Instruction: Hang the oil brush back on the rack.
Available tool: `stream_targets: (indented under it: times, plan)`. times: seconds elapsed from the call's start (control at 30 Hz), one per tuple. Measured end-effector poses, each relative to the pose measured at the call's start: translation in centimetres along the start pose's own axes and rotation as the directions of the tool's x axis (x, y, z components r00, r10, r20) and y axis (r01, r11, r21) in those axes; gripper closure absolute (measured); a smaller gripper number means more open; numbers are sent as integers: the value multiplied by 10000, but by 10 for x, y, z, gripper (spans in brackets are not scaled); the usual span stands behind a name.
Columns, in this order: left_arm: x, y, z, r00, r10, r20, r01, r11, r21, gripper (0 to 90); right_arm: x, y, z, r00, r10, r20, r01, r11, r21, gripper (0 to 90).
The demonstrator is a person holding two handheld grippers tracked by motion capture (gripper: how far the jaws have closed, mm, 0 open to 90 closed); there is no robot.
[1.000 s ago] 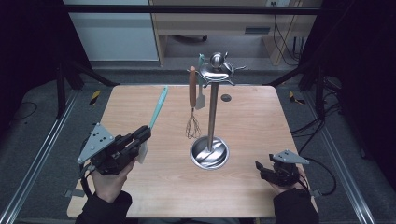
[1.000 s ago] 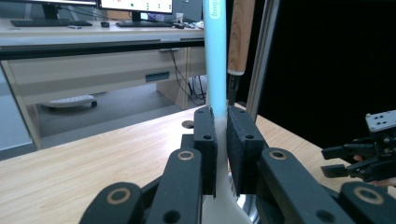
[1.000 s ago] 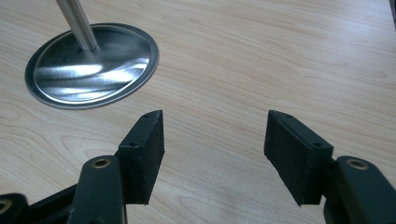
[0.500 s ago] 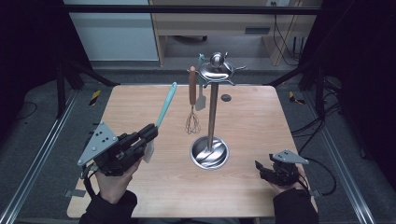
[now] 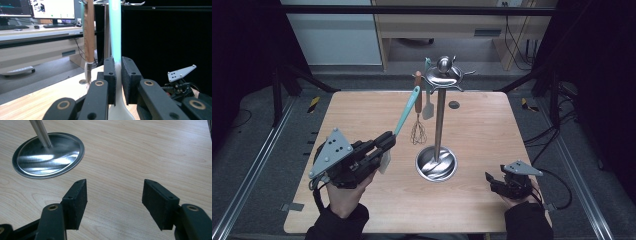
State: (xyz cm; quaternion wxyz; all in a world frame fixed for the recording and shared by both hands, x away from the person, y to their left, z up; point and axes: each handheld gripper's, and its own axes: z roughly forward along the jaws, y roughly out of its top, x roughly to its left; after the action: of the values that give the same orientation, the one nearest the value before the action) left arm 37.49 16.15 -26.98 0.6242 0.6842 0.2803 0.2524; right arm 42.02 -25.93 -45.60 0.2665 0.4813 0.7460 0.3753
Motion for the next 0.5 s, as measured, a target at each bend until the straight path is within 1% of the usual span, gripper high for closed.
stream_targets:
  times: [0.1, 0.5]
  plan:
    - [-3, 1, 3, 10000, 77, 39, -77, 10000, 53, 821, 0, 0, 0, 10000, 0, -7, 0, 10000, -4, 369]
    - [-8, 0, 12, 9997, 163, 160, -165, 9997, 176, 821, 0, 0, 0, 10000, -44, 0, 44, 10000, -17, 369]
